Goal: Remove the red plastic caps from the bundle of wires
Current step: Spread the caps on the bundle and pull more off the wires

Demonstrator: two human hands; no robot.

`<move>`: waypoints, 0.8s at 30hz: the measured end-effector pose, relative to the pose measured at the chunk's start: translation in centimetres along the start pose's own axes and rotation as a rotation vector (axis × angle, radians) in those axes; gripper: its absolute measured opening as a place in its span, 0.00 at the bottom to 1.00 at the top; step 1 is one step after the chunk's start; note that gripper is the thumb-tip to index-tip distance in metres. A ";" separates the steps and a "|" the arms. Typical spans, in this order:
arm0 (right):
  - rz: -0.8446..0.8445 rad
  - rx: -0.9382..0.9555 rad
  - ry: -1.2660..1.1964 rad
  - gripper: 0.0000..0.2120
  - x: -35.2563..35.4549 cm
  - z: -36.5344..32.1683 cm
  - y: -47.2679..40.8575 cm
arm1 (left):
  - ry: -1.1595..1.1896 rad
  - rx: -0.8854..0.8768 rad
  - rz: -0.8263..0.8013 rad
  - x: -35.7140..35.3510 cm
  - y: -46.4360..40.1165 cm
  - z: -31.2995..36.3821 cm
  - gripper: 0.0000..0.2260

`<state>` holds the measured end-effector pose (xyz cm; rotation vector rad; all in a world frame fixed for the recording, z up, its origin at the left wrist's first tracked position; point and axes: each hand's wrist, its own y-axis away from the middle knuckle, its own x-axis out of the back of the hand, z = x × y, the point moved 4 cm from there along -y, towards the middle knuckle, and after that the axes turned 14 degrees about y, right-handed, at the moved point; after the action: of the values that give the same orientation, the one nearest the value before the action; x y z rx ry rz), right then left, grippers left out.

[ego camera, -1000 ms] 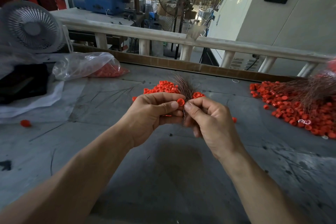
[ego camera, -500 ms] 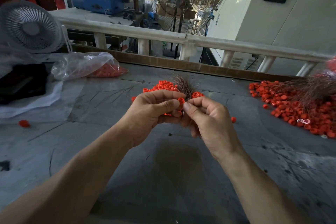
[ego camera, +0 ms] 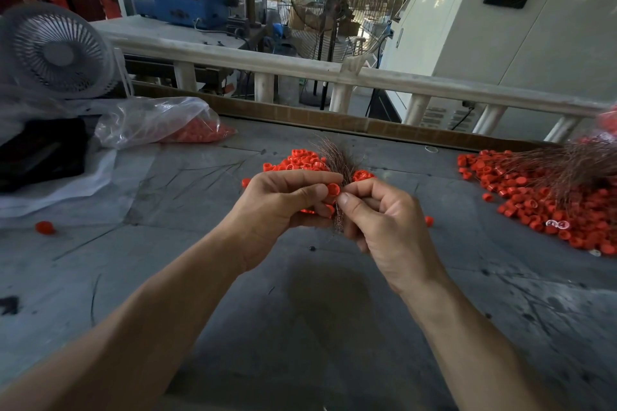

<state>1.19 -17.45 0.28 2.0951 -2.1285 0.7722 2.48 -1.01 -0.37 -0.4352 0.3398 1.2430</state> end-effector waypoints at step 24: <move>-0.072 -0.041 -0.049 0.09 -0.3 -0.2 0.1 | 0.107 0.033 -0.004 0.0 -0.3 -0.5 0.14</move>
<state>1.02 -17.06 0.32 2.1779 -2.0614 0.6713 2.78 -1.33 -0.72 -0.4745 0.4502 1.2111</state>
